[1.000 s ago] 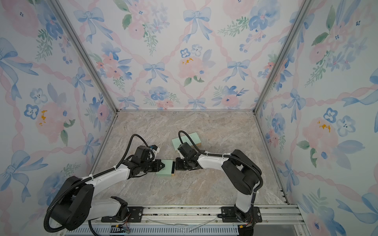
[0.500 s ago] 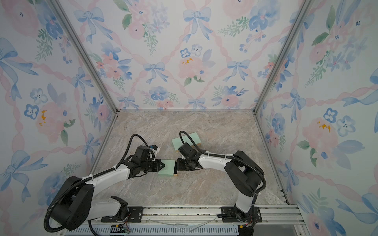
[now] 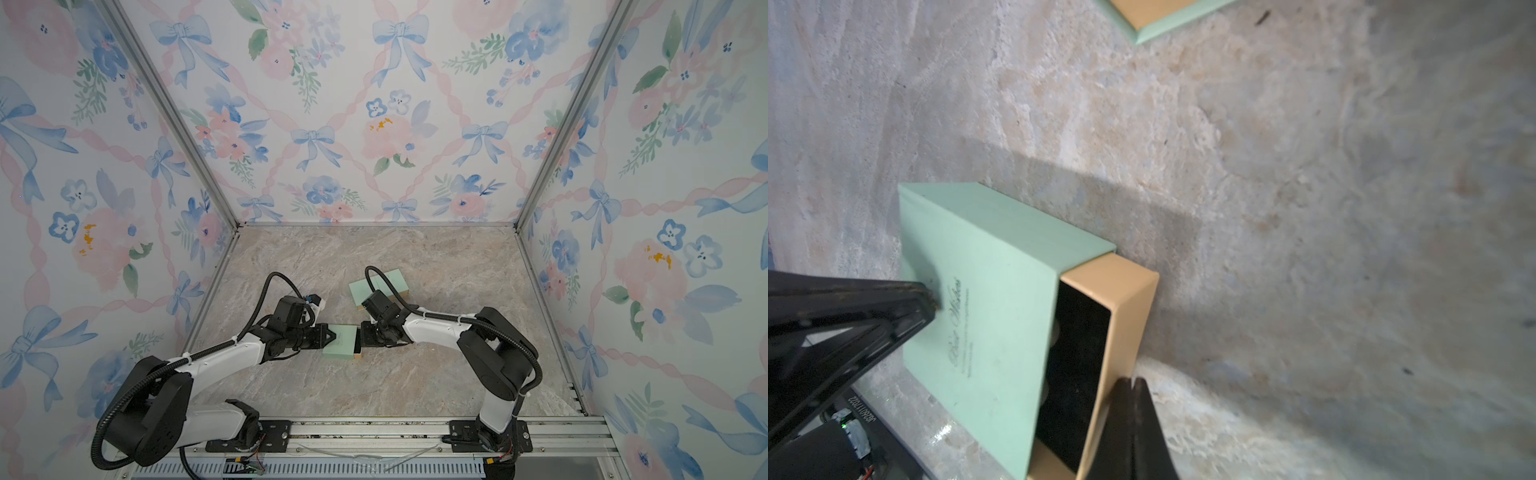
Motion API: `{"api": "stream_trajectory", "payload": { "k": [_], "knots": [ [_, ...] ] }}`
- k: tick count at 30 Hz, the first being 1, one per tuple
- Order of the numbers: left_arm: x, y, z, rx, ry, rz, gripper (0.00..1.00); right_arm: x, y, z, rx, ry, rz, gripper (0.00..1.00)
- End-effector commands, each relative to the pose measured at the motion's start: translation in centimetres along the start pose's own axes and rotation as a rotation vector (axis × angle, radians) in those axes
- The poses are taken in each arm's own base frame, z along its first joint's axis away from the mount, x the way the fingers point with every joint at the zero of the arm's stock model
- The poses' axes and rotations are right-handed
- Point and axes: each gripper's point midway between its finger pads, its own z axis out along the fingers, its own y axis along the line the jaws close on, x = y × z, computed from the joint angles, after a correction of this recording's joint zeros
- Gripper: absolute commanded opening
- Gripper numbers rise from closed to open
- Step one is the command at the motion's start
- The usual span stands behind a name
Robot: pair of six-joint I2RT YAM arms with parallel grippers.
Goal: Take out the earrings from the drawer-style jewelry box
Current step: Open the drawer in the jewelry box.
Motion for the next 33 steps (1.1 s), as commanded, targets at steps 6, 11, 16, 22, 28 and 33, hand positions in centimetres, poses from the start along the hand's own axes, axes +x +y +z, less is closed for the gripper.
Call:
{"api": "stream_trajectory", "payload": {
  "k": [6, 11, 16, 22, 28, 33],
  "knots": [
    [4.7, 4.8, 0.4, -0.199, 0.143, -0.066, 0.0, 1.5, -3.1, -0.8, 0.12, 0.032, 0.039, 0.0],
    [4.8, 5.0, 0.3, -0.207, 0.146, -0.067, 0.0, 1.6, -3.7, -1.0, 0.139, 0.03, 0.049, 0.0],
    [4.8, 5.0, 0.3, -0.207, 0.147, -0.067, 0.0, 1.5, -4.4, -1.3, 0.153, 0.021, 0.064, 0.0],
    [4.9, 5.1, 0.4, -0.211, 0.152, -0.068, 0.0, 1.6, -5.0, -1.4, 0.161, 0.017, 0.078, 0.0],
    [5.1, 5.3, 0.4, -0.22, 0.158, -0.07, 0.0, 1.5, -5.8, -1.7, 0.178, 0.016, 0.083, 0.0],
    [4.9, 5.2, 0.4, -0.218, 0.155, -0.07, 0.0, 1.4, -6.2, -2.2, 0.164, 0.013, 0.09, 0.0]
  ]
}}
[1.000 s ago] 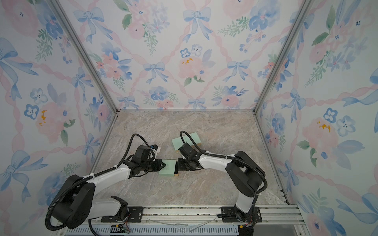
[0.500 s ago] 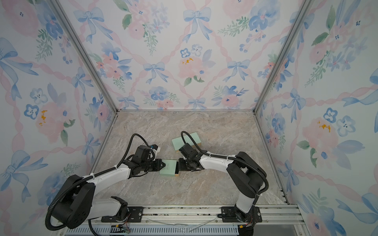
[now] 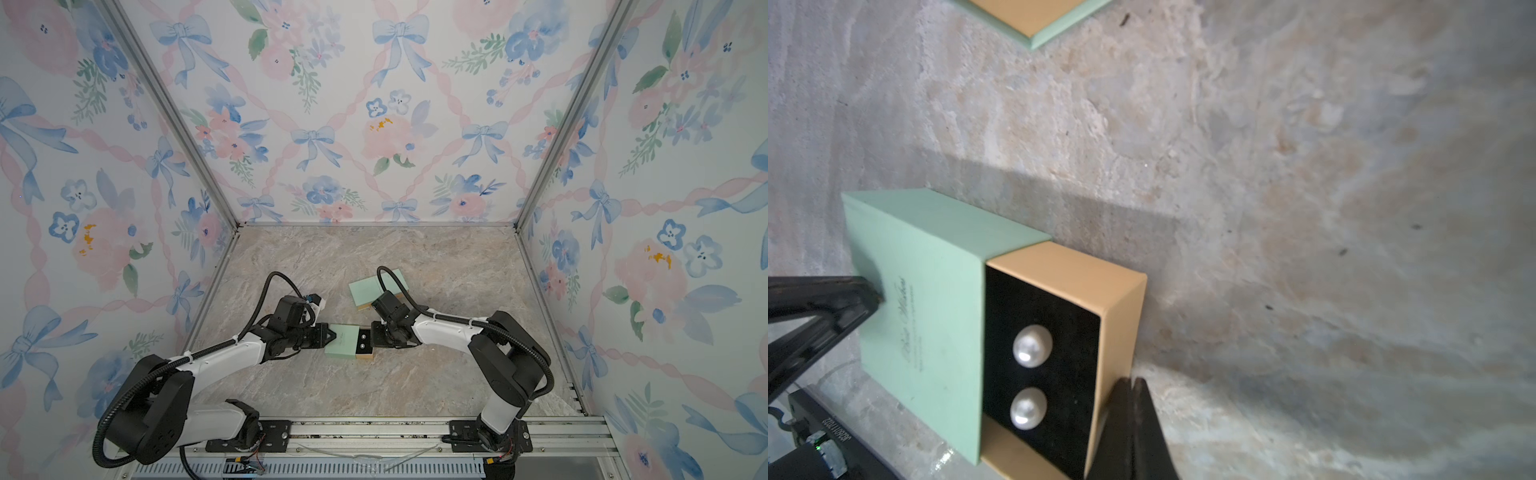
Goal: Take out the earrings from the drawer-style jewelry box
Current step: Open the drawer in the jewelry box, then pick up the earring from the drawer.
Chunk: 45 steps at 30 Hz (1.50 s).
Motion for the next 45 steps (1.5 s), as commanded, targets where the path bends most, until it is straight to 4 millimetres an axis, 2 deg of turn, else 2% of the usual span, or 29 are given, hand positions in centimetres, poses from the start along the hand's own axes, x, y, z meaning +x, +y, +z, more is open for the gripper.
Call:
{"api": "stream_trajectory", "payload": {
  "k": [1, 12, 20, 29, 33, 38, 45],
  "knots": [
    [5.0, 5.1, 0.3, -0.214, 0.156, -0.07, 0.0, 0.8, -3.0, -0.4, 0.094, 0.025, 0.021, 0.0],
    [4.9, 5.2, 0.4, -0.219, 0.155, -0.077, 0.0, 1.4, -1.6, 0.6, 0.04, 0.059, 0.003, 0.0],
    [5.1, 5.6, 0.3, -0.235, 0.152, -0.097, 0.0, 2.2, -1.7, 0.8, 0.052, 0.081, 0.005, 0.0],
    [4.9, 5.5, 0.3, -0.236, 0.148, -0.095, 0.0, 2.4, -1.9, 0.4, 0.055, 0.071, 0.013, 0.0],
    [4.9, 5.4, 0.4, -0.23, 0.151, -0.095, 0.0, 1.9, -1.5, 0.1, 0.036, 0.048, -0.001, 0.0],
    [4.9, 5.4, 0.4, -0.229, 0.148, -0.095, 0.0, 1.0, -1.1, -0.5, 0.028, 0.025, -0.014, 0.13],
    [4.7, 5.2, 0.4, -0.221, 0.145, -0.09, 0.0, -1.0, -0.4, -3.8, 0.023, -0.052, -0.058, 0.25]
  ]
}}
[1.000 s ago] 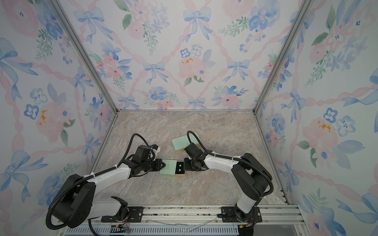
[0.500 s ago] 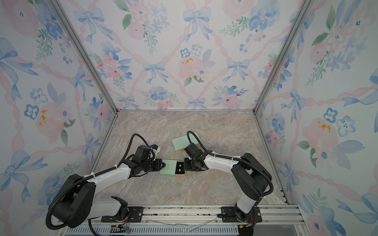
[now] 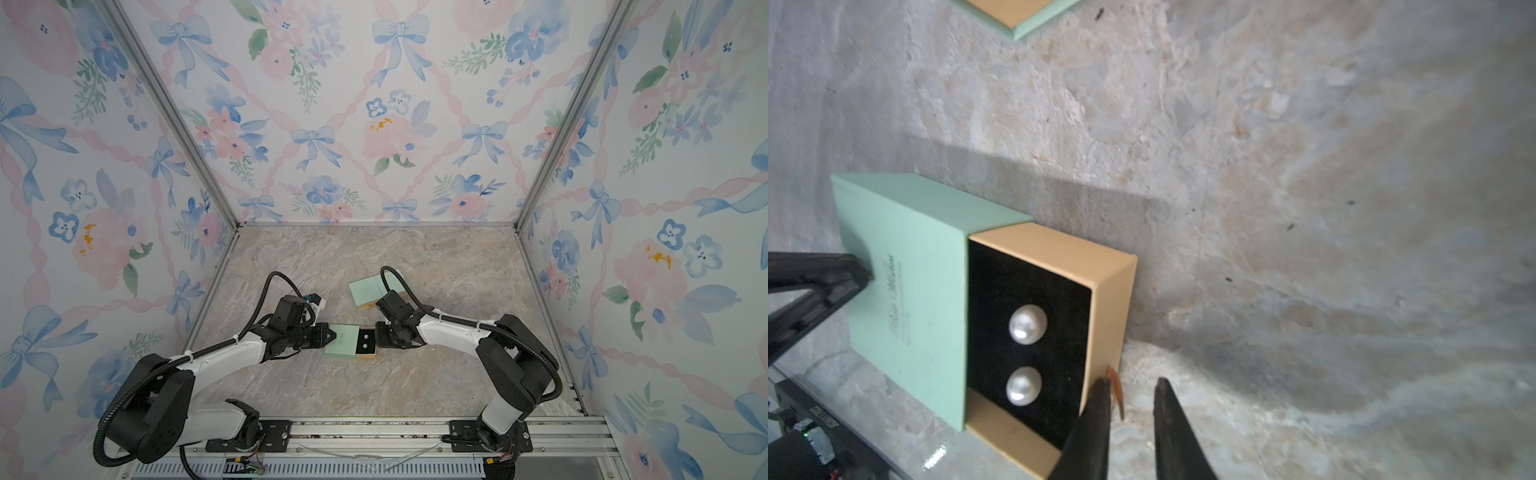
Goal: Take out the earrings from the drawer-style jewelry box
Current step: Pick up the earring from the drawer.
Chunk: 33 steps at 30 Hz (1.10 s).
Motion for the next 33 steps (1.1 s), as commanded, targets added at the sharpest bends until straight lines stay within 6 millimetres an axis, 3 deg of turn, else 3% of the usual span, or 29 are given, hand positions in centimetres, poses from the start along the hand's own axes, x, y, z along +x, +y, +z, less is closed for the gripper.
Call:
{"api": "stream_trajectory", "payload": {
  "k": [1, 4, 8, 11, 19, 33],
  "knots": [
    [4.6, 5.2, 0.4, -0.221, 0.14, -0.078, 0.0, -1.6, 0.3, -3.0, 0.01, -0.065, -0.049, 0.26],
    [4.4, 5.0, 0.4, -0.215, 0.137, -0.075, 0.0, -2.3, 1.8, -4.7, -0.023, -0.091, -0.12, 0.27],
    [4.1, 4.8, 0.4, -0.209, 0.131, -0.076, 0.0, -1.9, 4.1, -5.3, -0.049, -0.061, -0.198, 0.27],
    [4.1, 4.8, 0.4, -0.207, 0.13, -0.076, 0.0, -1.1, 5.0, -4.3, -0.016, -0.009, -0.229, 0.27],
    [4.2, 4.9, 0.5, -0.208, 0.137, -0.079, 0.0, 1.0, 5.0, -0.4, 0.084, 0.101, -0.238, 0.25],
    [4.4, 5.1, 0.5, -0.21, 0.132, -0.077, 0.0, 2.0, 5.1, 1.3, 0.09, 0.139, -0.231, 0.21]
  ]
}}
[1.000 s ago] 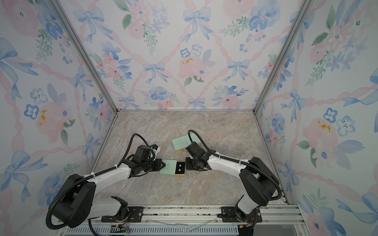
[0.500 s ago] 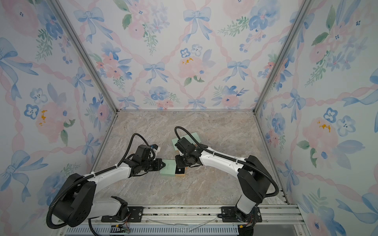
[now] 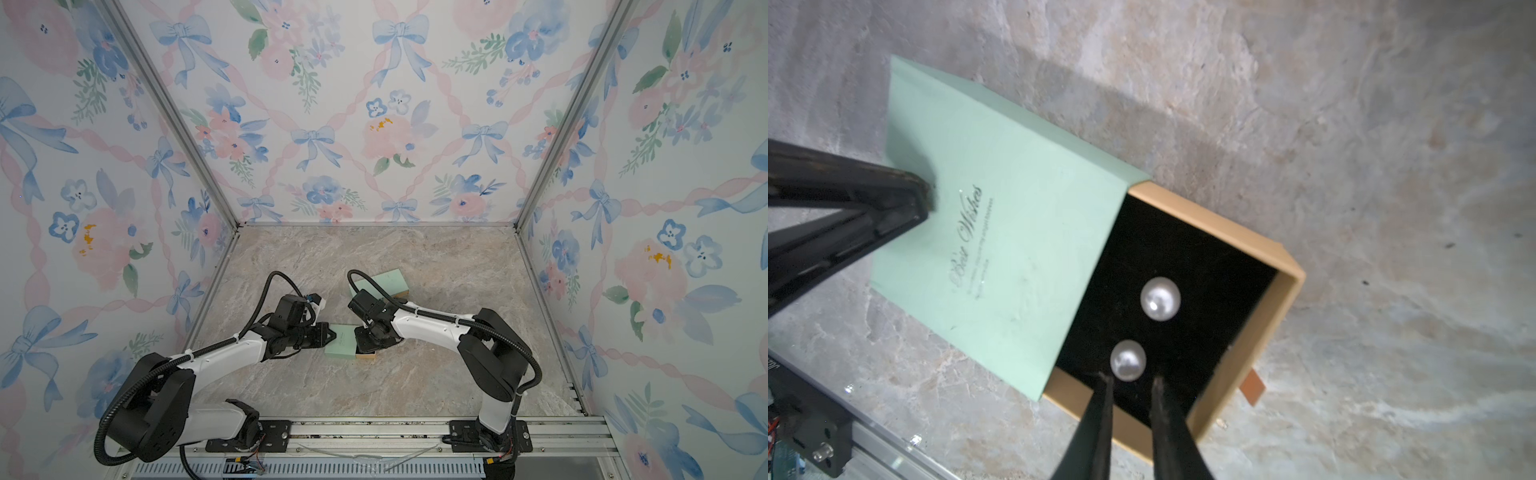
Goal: Take out the earrings from the drawer-style jewelry box
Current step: Pick up the earring from the drawer.
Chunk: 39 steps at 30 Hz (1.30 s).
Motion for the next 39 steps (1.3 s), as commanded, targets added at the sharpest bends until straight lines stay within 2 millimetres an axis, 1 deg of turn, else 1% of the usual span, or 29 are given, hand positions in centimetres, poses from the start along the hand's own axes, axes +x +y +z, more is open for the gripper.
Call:
{"api": "stream_trajectory", "payload": {
  "k": [1, 27, 33, 39],
  "knots": [
    [4.4, 5.1, 0.6, -0.206, 0.123, -0.076, 0.0, 0.0, 0.5, 0.3, 0.004, 0.01, 0.003, 0.21],
    [4.8, 5.4, 0.7, -0.211, 0.127, -0.078, 0.0, -0.3, 0.8, 1.5, -0.019, 0.011, 0.016, 0.25],
    [4.8, 5.4, 0.7, -0.212, 0.13, -0.078, 0.0, -0.1, 0.6, 1.8, -0.014, 0.017, 0.017, 0.24],
    [4.9, 5.4, 0.8, -0.212, 0.133, -0.078, 0.0, -0.1, 0.6, 1.8, -0.012, 0.019, 0.018, 0.21]
  ]
}}
